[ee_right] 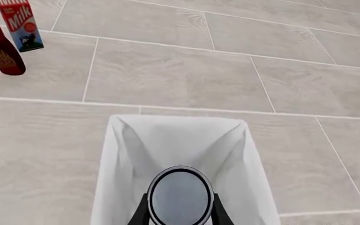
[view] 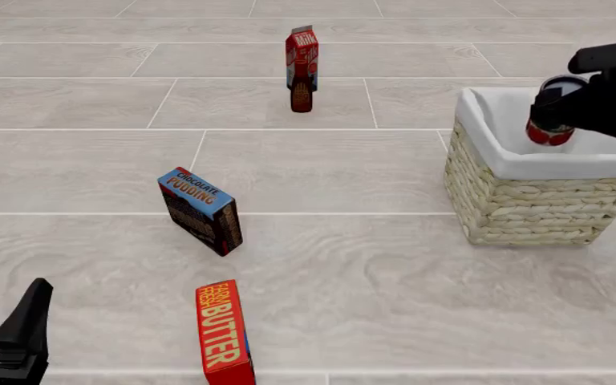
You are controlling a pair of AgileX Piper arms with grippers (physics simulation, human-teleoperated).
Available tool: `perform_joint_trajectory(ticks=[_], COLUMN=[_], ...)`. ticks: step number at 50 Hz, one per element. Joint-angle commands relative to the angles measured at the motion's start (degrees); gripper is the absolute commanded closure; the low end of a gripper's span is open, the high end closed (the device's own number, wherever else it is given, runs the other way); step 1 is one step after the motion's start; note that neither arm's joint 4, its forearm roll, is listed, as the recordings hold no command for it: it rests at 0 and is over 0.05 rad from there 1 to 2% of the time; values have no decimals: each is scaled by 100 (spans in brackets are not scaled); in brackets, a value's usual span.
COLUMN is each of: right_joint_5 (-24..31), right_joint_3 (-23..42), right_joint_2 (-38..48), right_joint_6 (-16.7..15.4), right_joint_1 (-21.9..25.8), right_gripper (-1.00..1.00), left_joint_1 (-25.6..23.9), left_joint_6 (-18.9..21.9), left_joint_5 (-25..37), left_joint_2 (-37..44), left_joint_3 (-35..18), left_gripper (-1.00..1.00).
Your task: Pick the tomato sauce and place it in the basket.
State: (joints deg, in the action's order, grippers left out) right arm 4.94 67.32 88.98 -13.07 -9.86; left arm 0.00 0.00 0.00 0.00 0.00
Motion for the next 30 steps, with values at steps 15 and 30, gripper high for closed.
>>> perform_joint_trajectory(ticks=[15,30], right_joint_5=[-74,-38], right_joint_3=[50,94], right_joint_2=[243,280], right_joint_6=[90,97], right_joint_1=[0,-4], right_gripper=[100,100], left_joint_1=[0,0], left_joint_6=[0,0], left_joint_5=[0,0], left_joint_2=[0,0], left_joint_3=[0,0], left_gripper=[-100,-100])
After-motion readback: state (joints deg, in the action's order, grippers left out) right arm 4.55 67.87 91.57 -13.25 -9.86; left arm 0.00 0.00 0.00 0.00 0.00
